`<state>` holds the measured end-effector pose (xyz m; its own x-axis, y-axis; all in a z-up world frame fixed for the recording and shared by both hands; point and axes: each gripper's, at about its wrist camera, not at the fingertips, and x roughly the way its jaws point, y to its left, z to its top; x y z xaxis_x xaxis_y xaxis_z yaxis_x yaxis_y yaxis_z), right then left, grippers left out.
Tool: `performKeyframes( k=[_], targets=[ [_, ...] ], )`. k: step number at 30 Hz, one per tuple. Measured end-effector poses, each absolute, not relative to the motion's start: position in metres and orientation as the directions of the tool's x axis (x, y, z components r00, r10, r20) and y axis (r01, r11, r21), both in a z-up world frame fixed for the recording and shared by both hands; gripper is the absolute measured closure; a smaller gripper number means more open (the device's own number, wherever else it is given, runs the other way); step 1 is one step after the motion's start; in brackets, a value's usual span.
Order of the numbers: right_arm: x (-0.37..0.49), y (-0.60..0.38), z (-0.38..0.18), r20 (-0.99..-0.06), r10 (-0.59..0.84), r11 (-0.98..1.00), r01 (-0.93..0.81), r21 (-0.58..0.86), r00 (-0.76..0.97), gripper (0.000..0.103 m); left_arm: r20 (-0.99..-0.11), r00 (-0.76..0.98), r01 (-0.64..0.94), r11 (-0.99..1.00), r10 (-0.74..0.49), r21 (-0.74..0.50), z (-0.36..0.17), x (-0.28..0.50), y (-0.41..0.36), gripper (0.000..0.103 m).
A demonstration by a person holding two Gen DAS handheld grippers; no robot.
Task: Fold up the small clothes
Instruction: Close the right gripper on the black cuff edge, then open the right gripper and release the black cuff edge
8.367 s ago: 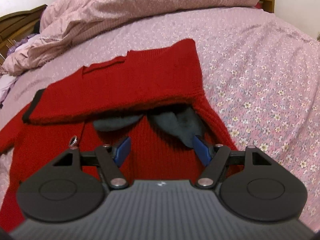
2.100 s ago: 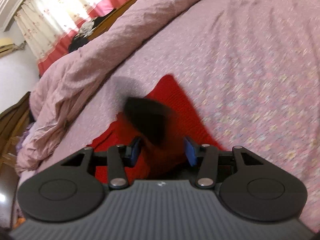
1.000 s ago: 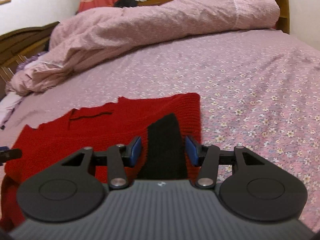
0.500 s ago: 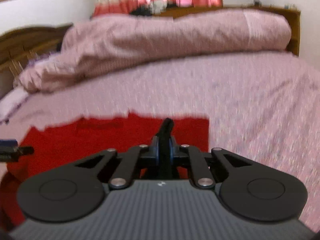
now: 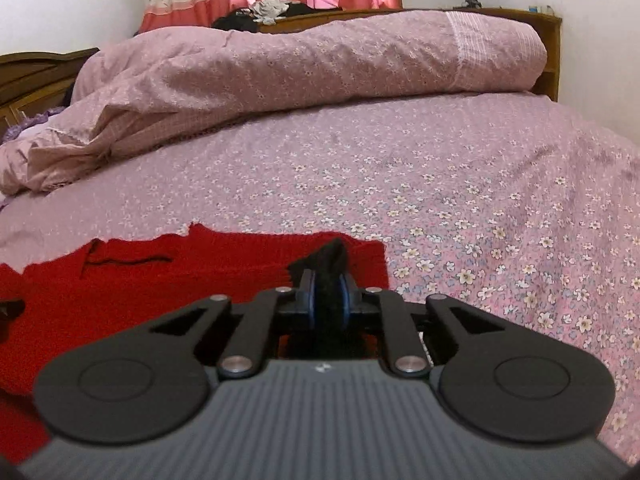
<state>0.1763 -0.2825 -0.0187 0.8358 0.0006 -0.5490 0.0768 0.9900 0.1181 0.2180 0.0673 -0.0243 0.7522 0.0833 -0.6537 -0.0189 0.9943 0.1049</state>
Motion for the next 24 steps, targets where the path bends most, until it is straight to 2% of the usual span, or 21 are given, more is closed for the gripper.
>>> performKeyframes(
  k=[3,12,19,24],
  targets=[
    [0.175,-0.285,-0.009,-0.563,0.010,0.986,0.085,0.142,0.827,0.081,-0.661,0.747,-0.023,0.997,0.070,0.079,-0.021,0.217,0.072,0.012],
    [0.128,-0.282,0.019,-0.530,0.045,0.980,0.065,0.187,0.847,0.080,-0.655,0.752,0.001,0.994,0.072,0.109,0.006,0.180,0.071,0.012],
    [0.126,-0.269,-0.007,-0.606,0.057,0.986,0.052,0.160,0.794,0.081,-0.691,0.714,-0.012,0.989,0.112,0.149,-0.003,0.166,0.071,0.012],
    [0.132,-0.266,-0.015,-0.582,0.026,0.988,0.069,0.141,0.813,0.083,-0.685,0.718,-0.044,0.990,0.123,0.132,-0.008,0.172,0.074,0.010]
  ],
)
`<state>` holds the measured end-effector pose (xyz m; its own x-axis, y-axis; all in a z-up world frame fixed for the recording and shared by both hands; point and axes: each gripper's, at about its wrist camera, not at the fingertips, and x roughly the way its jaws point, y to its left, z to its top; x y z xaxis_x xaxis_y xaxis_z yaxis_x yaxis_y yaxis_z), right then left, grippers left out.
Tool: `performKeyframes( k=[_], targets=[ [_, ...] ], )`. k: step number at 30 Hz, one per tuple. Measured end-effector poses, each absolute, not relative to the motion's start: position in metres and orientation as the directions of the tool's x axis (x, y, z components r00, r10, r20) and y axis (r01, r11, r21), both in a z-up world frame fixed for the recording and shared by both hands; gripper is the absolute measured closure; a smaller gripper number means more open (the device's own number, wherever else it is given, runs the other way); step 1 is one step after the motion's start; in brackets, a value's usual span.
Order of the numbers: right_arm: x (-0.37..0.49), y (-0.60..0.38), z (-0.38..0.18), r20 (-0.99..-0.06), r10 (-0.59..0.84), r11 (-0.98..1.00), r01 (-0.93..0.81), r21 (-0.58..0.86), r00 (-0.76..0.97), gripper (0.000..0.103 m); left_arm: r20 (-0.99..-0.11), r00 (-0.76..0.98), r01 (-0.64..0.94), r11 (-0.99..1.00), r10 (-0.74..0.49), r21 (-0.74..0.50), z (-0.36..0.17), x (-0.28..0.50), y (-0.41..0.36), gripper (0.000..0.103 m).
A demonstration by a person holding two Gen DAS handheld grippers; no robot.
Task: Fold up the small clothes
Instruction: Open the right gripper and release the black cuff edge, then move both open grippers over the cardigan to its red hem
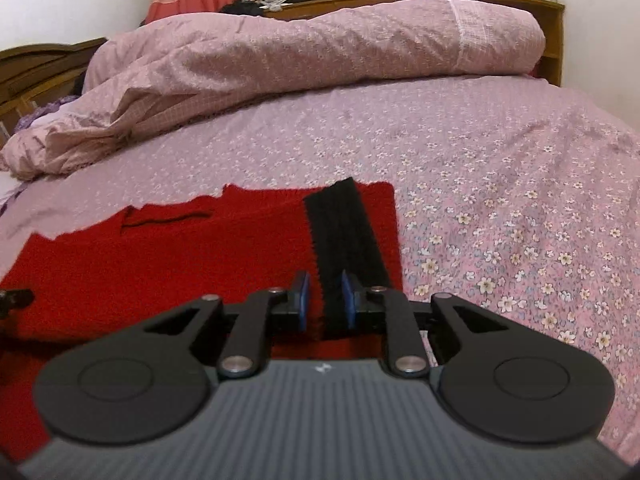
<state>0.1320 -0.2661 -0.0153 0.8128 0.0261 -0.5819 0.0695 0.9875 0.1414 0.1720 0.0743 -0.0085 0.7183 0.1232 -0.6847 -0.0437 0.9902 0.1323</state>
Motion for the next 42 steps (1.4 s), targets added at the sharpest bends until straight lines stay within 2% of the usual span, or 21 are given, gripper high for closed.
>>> performKeyframes(
  k=[2,4,6,8,14,25,32,42],
  targets=[
    [0.131,-0.268,-0.010,-0.583,0.026,0.981,0.091,0.170,0.812,0.082,-0.673,0.730,-0.041,0.991,0.119,0.130,-0.001,0.166,0.075,0.010],
    [0.124,-0.270,-0.005,-0.580,0.034,0.977,0.096,0.192,0.814,0.075,-0.654,0.746,-0.033,0.988,0.126,0.152,0.008,0.156,0.074,0.010],
    [0.112,-0.271,0.002,-0.566,0.041,0.973,0.096,0.209,0.823,0.063,-0.647,0.751,-0.027,0.986,0.130,0.167,0.015,0.147,0.076,0.010],
    [0.100,-0.271,0.010,-0.561,0.038,0.972,0.099,0.212,0.827,0.058,-0.647,0.752,-0.026,0.987,0.123,0.158,0.023,0.136,0.081,0.010],
    [0.055,-0.275,0.030,-0.556,0.055,0.966,0.096,0.239,0.830,0.057,-0.680,0.726,-0.033,0.993,0.100,0.111,0.037,0.098,0.099,0.010],
    [-0.013,-0.281,0.040,-0.613,0.065,0.972,0.089,0.217,0.788,0.056,-0.713,0.696,-0.015,0.995,0.079,0.096,0.043,0.023,0.110,0.010],
    [-0.047,-0.286,0.035,-0.660,0.063,0.975,0.095,0.201,0.749,0.056,-0.758,0.651,0.052,0.994,0.035,0.091,0.026,-0.014,0.103,0.010],
    [-0.072,-0.291,0.011,-0.734,0.070,0.975,0.110,0.193,0.675,0.056,-0.834,0.551,0.068,0.998,-0.037,0.001,-0.004,-0.042,0.113,0.010]
  ],
)
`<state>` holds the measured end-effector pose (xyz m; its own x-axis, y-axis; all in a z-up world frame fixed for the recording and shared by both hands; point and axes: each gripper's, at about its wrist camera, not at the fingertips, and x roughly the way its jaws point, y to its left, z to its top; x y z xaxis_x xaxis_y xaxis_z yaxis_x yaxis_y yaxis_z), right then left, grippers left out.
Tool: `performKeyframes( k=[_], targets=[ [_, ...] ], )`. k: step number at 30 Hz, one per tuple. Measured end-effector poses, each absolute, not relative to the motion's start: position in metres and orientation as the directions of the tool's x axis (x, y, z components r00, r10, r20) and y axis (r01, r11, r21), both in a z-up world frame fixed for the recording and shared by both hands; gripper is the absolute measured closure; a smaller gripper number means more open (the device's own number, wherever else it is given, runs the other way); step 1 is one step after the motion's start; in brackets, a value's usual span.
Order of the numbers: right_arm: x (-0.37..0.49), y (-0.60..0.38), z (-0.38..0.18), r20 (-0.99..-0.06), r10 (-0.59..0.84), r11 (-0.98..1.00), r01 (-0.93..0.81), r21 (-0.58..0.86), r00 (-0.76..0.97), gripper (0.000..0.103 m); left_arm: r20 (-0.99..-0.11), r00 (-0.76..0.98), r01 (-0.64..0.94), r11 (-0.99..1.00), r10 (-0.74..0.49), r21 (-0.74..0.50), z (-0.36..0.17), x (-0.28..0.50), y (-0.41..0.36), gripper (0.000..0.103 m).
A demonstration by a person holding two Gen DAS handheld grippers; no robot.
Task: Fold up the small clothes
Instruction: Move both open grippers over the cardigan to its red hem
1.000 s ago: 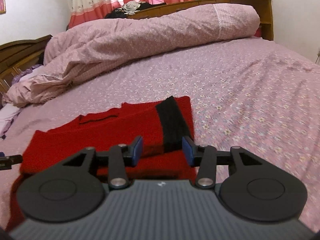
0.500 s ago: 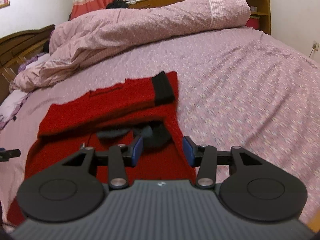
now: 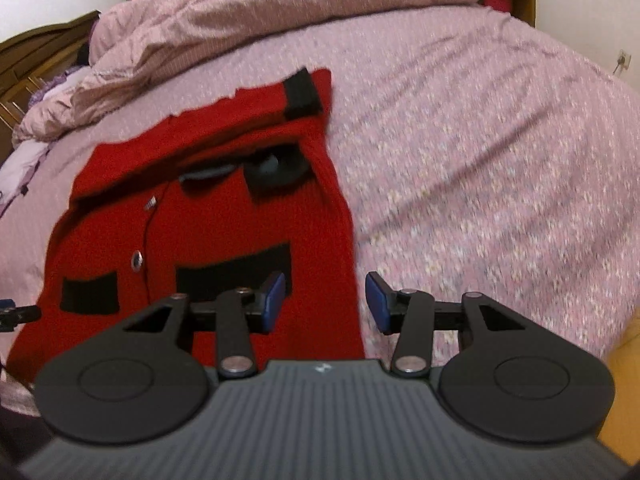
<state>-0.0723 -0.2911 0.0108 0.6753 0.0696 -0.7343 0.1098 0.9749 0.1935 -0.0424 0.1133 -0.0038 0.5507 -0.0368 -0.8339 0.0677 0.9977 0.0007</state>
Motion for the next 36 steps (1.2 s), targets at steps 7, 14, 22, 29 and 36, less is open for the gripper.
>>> performKeyframes(
  k=[7,14,22,29,36],
  targets=[
    [-0.081,-0.290,0.002,-0.745,0.088,0.976,0.091,0.196,0.661,0.053,-0.840,0.538,0.092,0.995,-0.072,-0.027,-0.010,-0.045,0.110,0.011],
    [-0.080,-0.282,0.002,-0.741,0.134,0.975,0.047,0.218,0.658,0.046,-0.831,0.524,0.200,0.976,-0.184,-0.090,-0.013,-0.051,0.100,0.021],
    [-0.079,-0.288,0.000,-0.729,0.198,0.957,0.033,0.289,0.655,0.046,-0.831,0.514,0.188,0.973,-0.212,-0.132,-0.015,-0.048,0.105,0.023],
    [-0.089,-0.288,-0.001,-0.725,0.283,0.938,-0.025,0.345,0.628,0.046,-0.826,0.477,0.213,0.951,-0.301,-0.224,-0.018,-0.058,0.109,0.023],
    [-0.081,-0.289,-0.010,-0.712,0.353,0.908,-0.038,0.418,0.607,0.046,-0.825,0.477,0.237,0.948,-0.303,-0.211,-0.034,-0.049,0.097,0.023]
  ],
)
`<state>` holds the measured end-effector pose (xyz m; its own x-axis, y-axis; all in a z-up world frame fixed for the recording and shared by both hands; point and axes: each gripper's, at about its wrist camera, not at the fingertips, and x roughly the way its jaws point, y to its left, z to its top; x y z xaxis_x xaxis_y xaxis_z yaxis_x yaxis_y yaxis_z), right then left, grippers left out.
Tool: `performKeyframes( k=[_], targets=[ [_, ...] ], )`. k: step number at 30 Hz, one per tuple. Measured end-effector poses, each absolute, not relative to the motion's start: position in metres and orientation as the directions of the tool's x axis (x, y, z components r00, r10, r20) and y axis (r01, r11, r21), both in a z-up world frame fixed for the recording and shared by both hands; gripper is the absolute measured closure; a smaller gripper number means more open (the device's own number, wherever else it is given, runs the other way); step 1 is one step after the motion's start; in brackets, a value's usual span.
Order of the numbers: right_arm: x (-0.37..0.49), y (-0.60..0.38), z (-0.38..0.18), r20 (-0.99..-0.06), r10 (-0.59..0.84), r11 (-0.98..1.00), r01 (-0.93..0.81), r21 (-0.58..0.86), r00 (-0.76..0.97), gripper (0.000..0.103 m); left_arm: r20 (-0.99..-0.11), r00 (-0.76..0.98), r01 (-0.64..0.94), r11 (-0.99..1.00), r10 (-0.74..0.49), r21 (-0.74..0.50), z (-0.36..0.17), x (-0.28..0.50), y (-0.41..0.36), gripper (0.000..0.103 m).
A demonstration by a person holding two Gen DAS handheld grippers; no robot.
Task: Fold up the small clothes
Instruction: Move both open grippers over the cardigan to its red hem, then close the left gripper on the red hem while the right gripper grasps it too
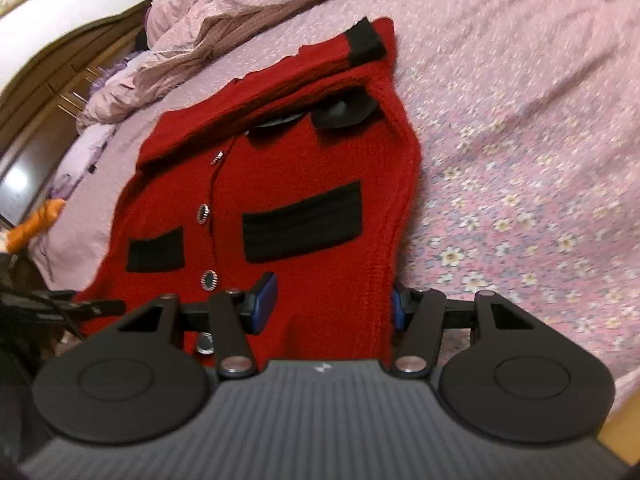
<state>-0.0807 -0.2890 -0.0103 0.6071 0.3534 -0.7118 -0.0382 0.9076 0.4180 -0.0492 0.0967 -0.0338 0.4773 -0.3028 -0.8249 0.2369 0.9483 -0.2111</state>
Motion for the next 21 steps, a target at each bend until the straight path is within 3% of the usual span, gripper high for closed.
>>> performKeyframes(
  k=[6,18,19,21],
  targets=[
    [-0.072,-0.292,-0.022,-0.692,0.419,0.863,-0.020,0.505,0.588,0.049,-0.818,0.477,0.215,0.945,-0.320,-0.245,-0.039,-0.040,0.095,0.023],
    [-0.075,-0.284,-0.021,-0.701,0.431,0.876,-0.074,0.477,0.568,0.050,-0.835,0.451,0.278,0.939,-0.315,-0.204,-0.041,-0.048,0.079,0.023],
    [-0.074,-0.283,-0.021,-0.705,0.428,0.877,-0.072,0.474,0.566,0.056,-0.834,0.454,0.277,0.940,-0.312,-0.201,-0.041,-0.048,0.078,0.031],
    [-0.070,-0.282,-0.023,-0.721,0.405,0.888,-0.055,0.456,0.562,0.084,-0.842,0.464,0.265,0.950,-0.276,-0.165,-0.041,-0.046,0.076,0.047]
  ],
)
